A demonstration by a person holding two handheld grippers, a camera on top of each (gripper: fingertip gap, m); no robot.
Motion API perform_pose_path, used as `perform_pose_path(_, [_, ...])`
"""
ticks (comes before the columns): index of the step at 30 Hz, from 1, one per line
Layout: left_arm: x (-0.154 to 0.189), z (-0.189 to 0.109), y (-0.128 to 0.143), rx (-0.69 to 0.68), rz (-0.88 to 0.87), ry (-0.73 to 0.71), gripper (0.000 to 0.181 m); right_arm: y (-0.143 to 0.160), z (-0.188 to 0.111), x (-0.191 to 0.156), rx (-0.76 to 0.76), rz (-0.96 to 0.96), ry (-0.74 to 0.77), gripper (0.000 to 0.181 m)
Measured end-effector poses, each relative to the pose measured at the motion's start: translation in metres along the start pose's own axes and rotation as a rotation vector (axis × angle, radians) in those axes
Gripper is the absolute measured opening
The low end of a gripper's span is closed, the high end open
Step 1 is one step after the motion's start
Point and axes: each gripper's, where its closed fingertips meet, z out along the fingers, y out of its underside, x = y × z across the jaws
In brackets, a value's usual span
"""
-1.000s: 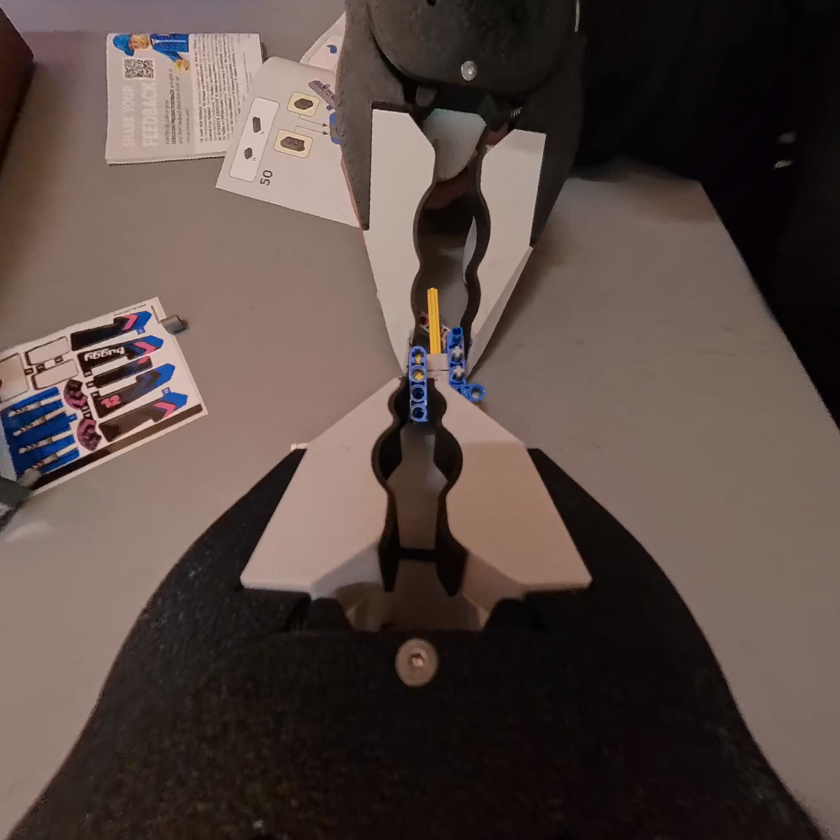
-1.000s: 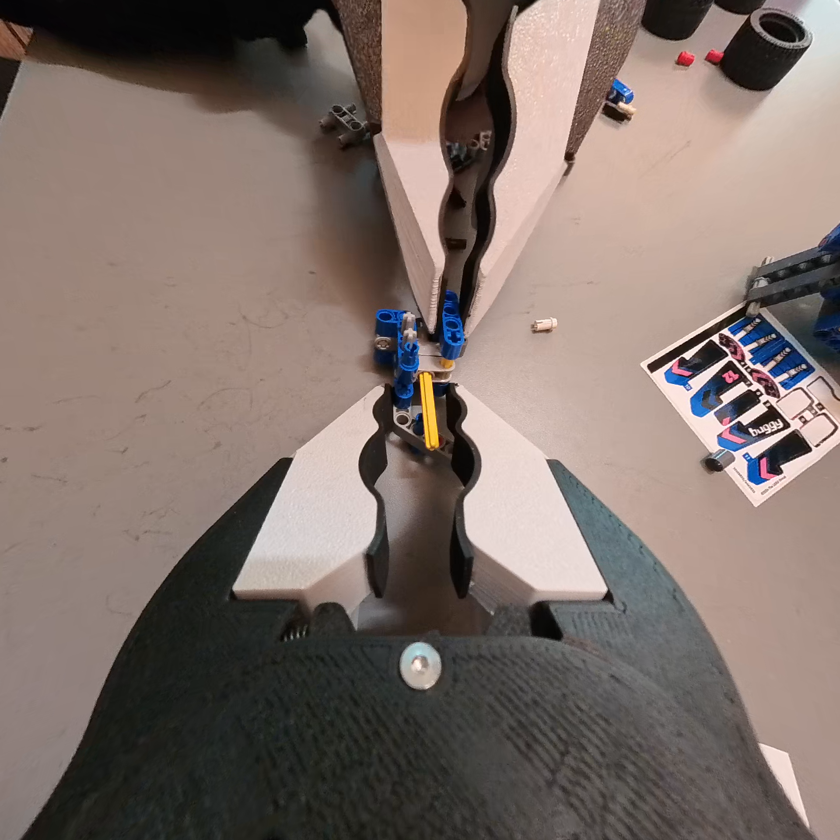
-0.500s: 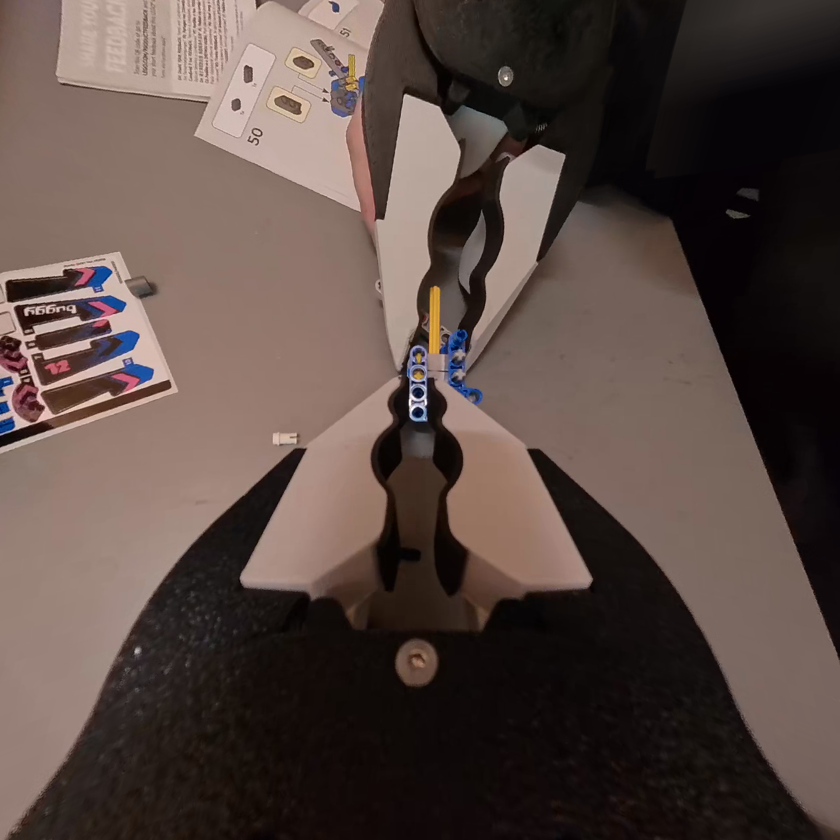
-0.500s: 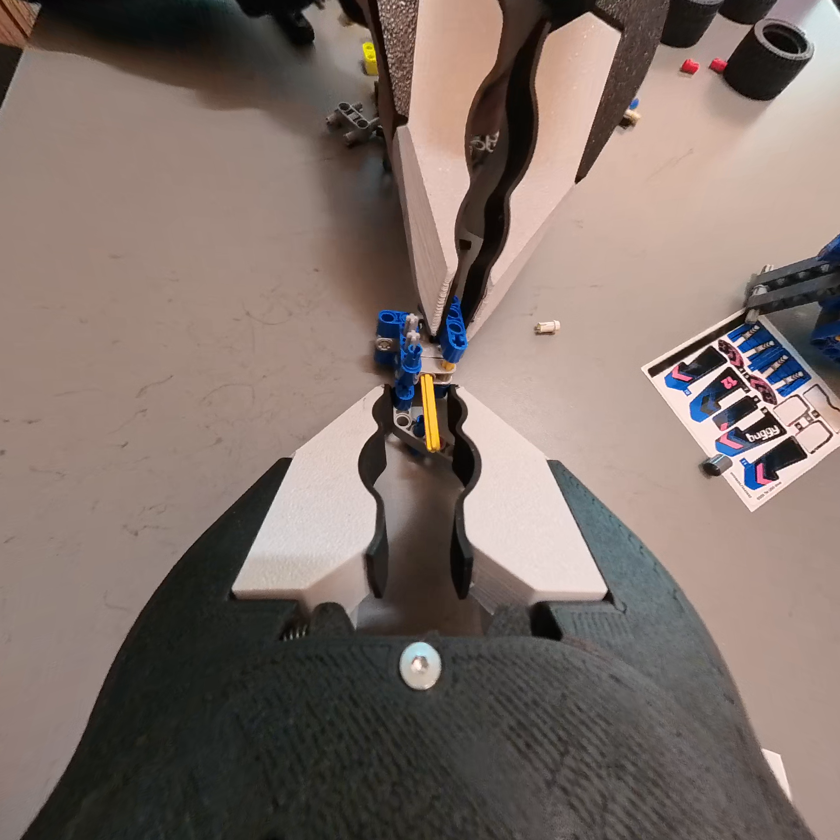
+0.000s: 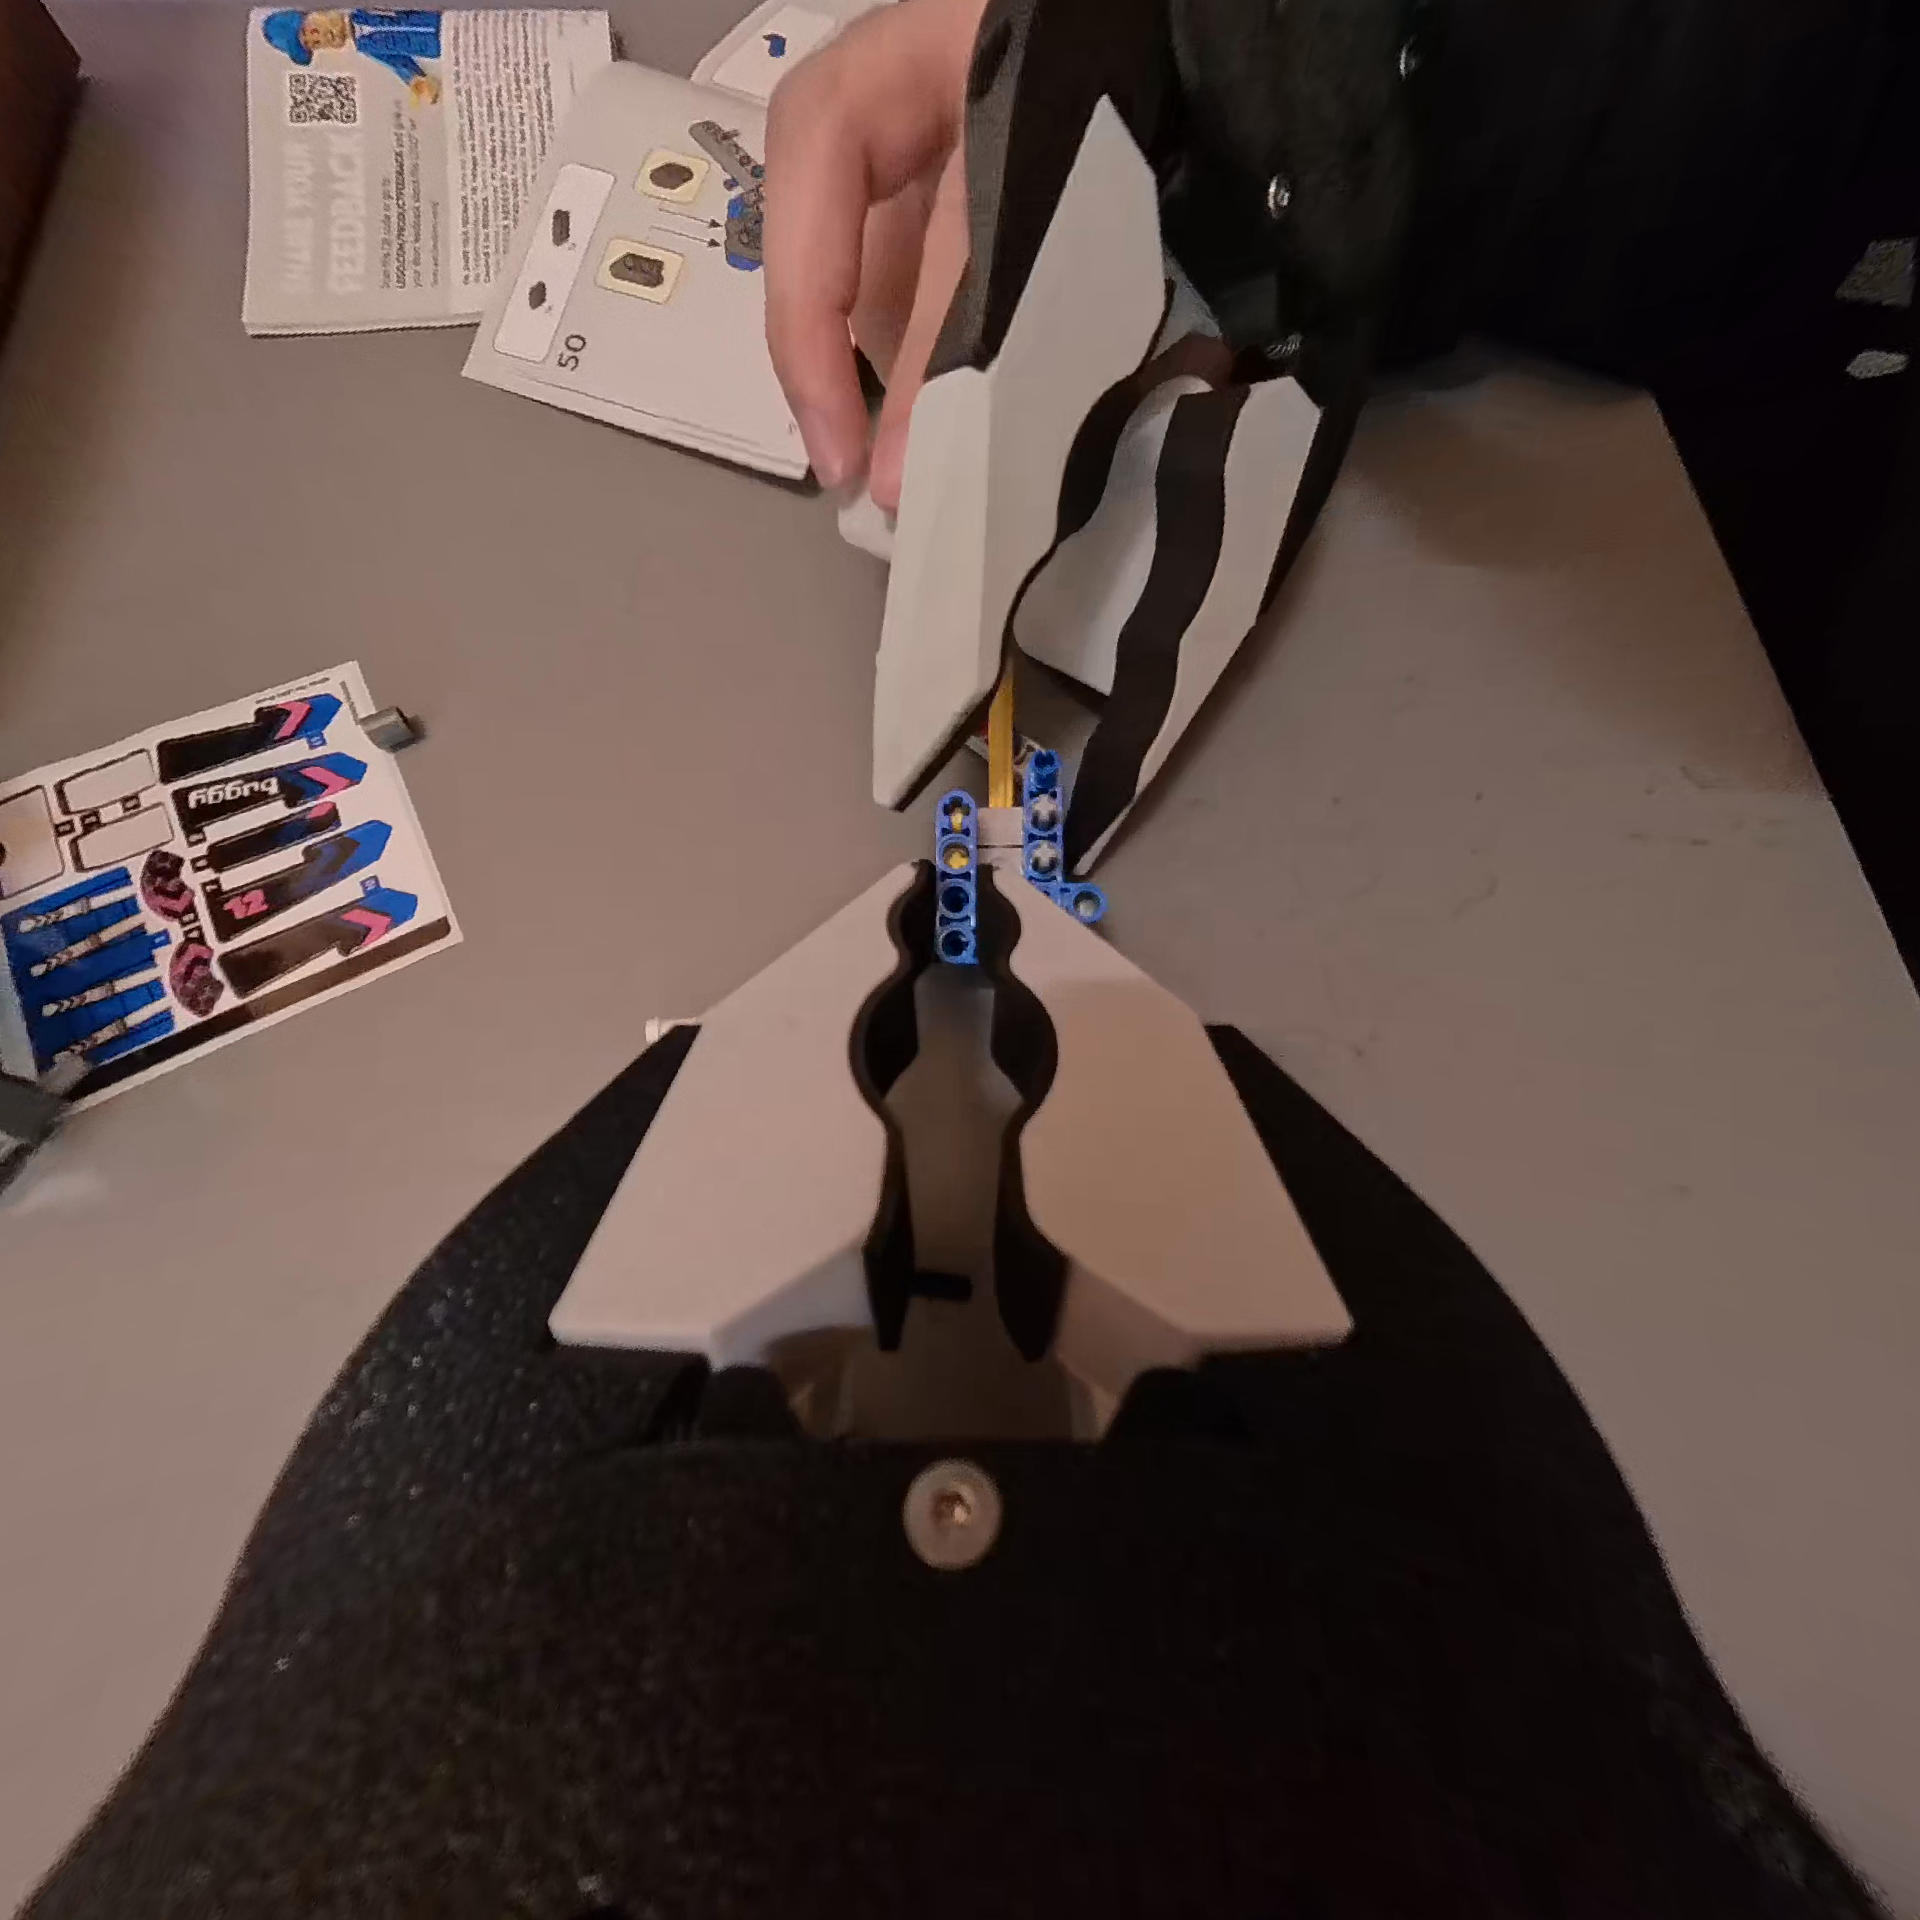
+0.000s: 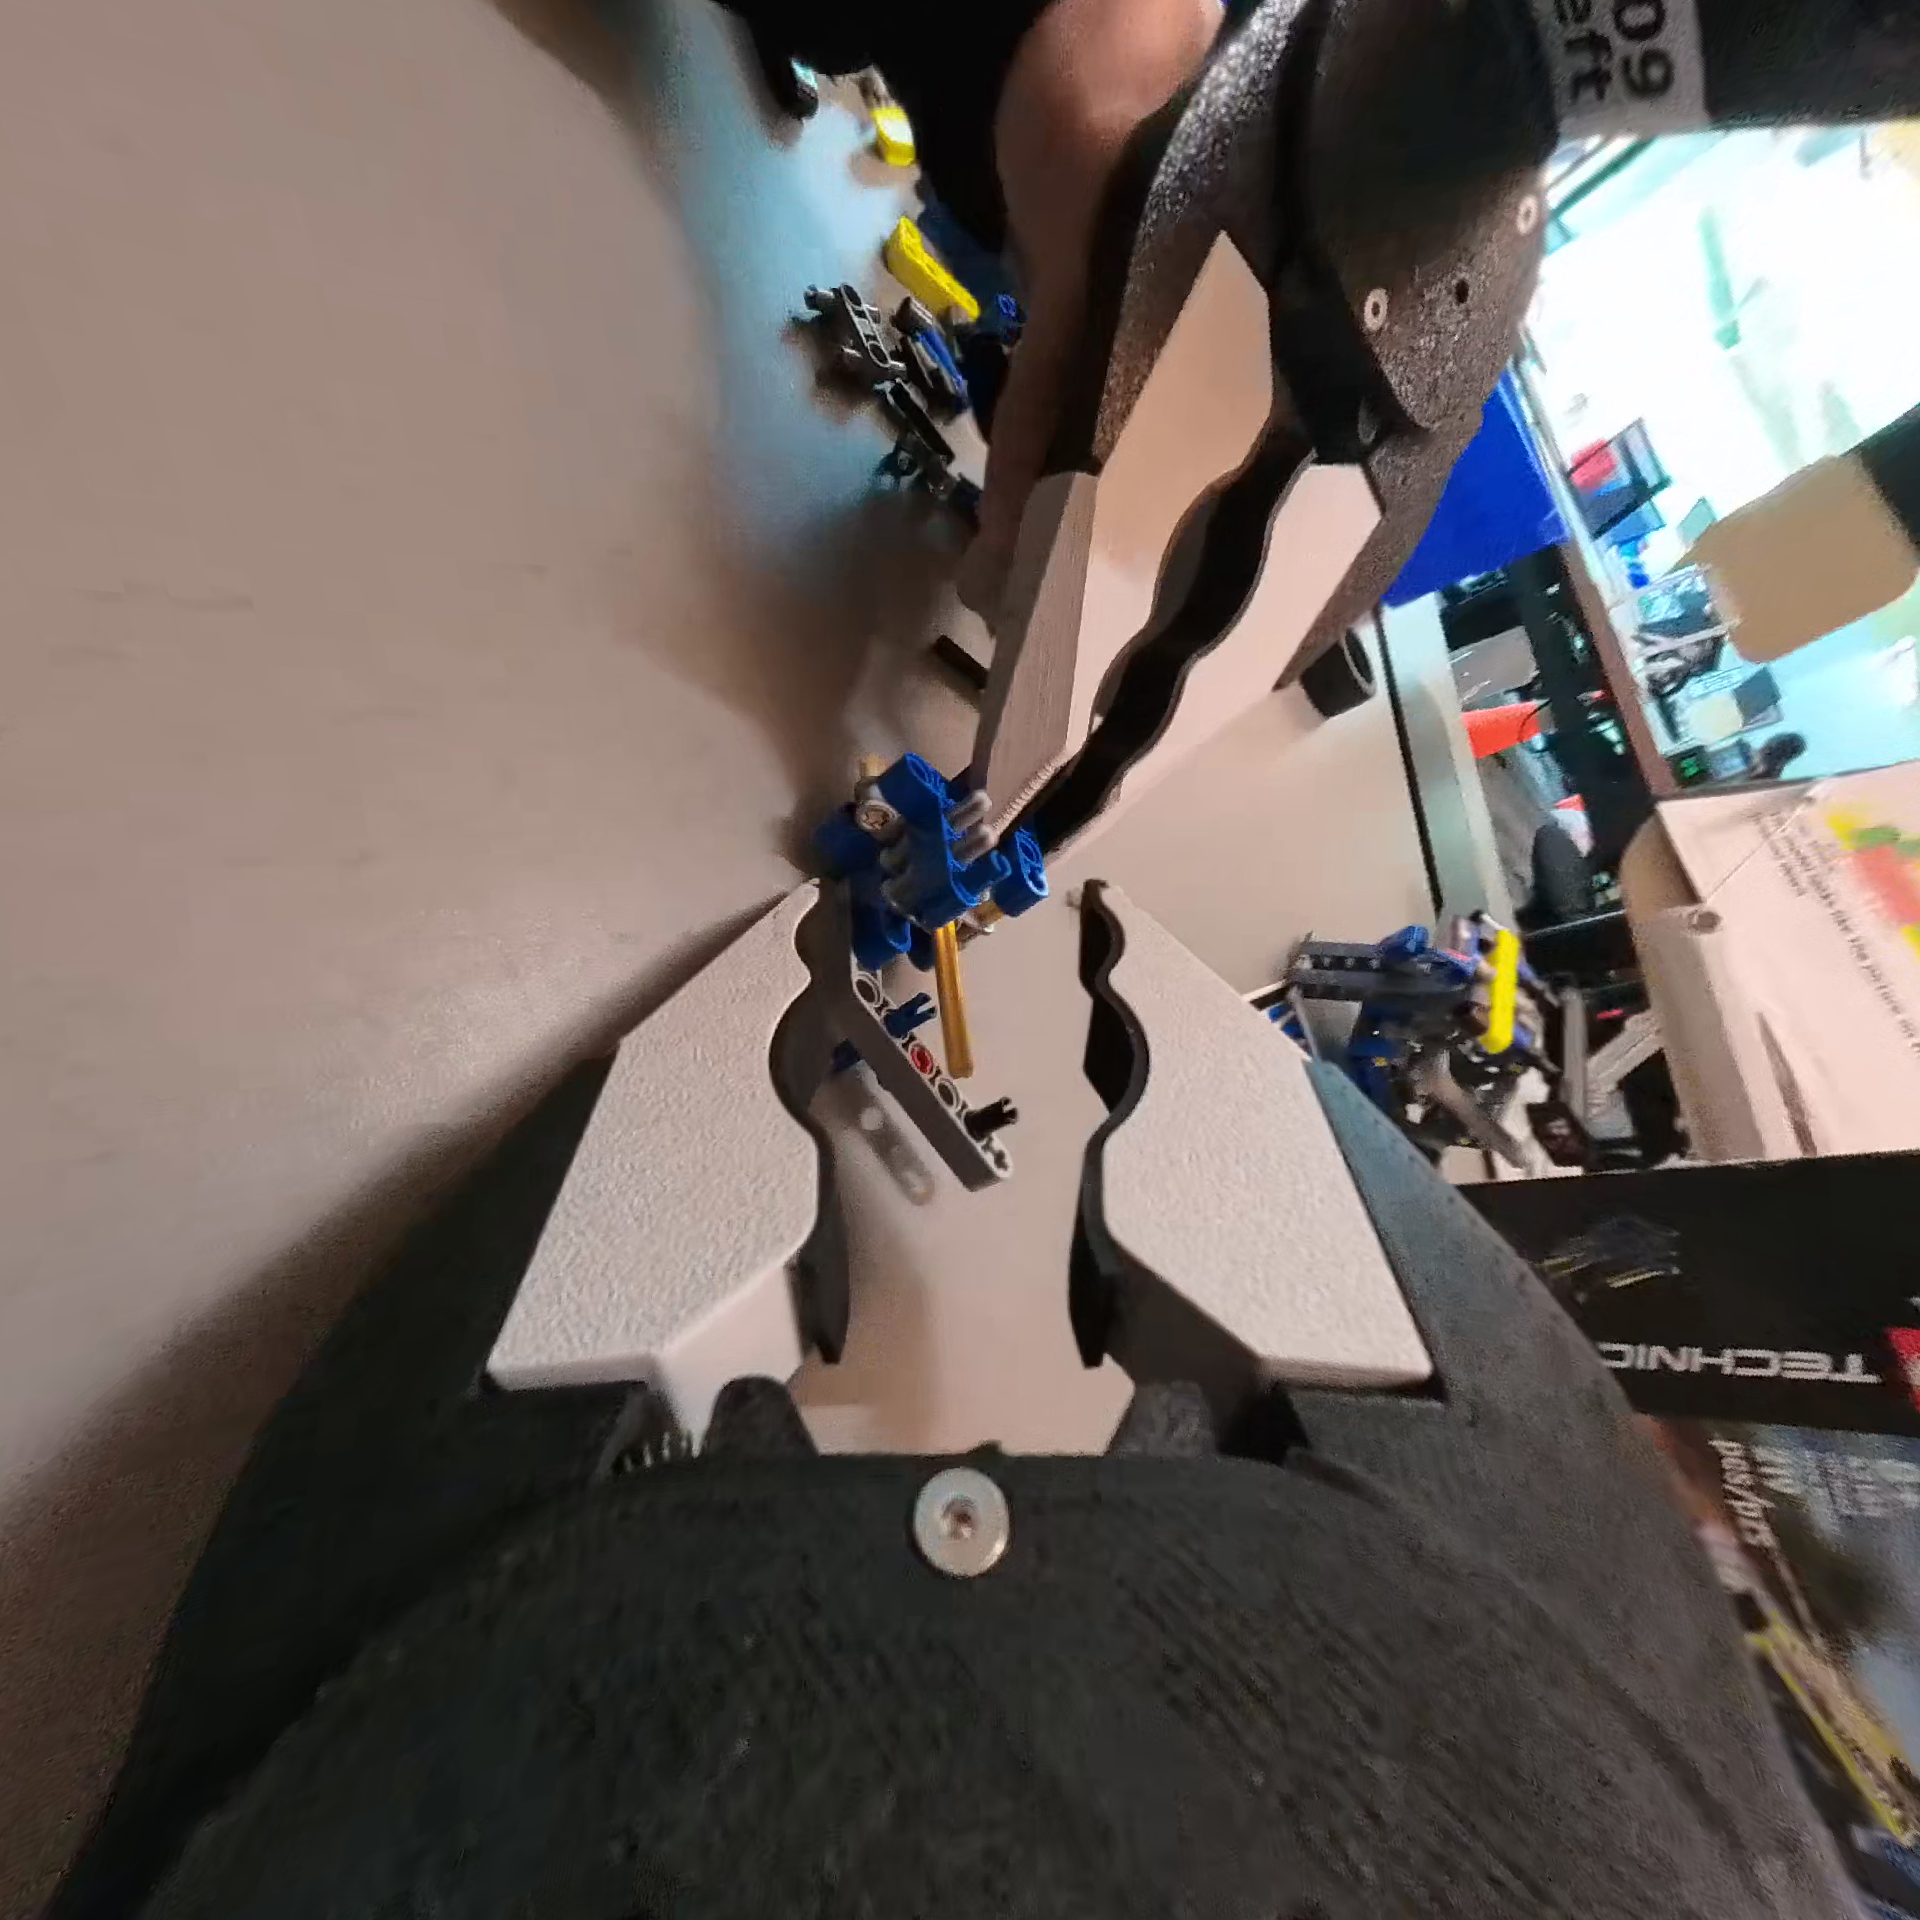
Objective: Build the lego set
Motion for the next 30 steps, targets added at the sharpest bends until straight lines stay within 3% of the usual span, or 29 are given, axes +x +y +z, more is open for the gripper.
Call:
perform_pose_path(1, [0.0,0.0,0.0,-0.007,0.008,-0.005,0.004,-0.001,0.0,-0.001,-0.001,-0.019,-0.002,0.045])
perform_pose_path(6, [0.001,0.0,0.0,-0.02,0.008,-0.011,0.004,-0.001,0.002,-0.005,-0.038,-0.131,-0.003,0.04])
perform_pose_path(22, [-0.001,-0.01,-0.01,0.118,0.022,0.004,0.01,-0.002,0.0,-0.006,-0.013,-0.021,0.023,0.038])
perform_pose_path(27, [0.0,-0.008,-0.006,0.069,0.025,0.014,0.012,-0.003,0.0,-0.005,-0.006,-0.007,0.021,0.037])
perform_pose_path(30, [0.001,-0.003,-0.005,0.064,0.027,0.018,0.004,-0.002,0.0,-0.005,-0.008,-0.003,0.023,0.038])
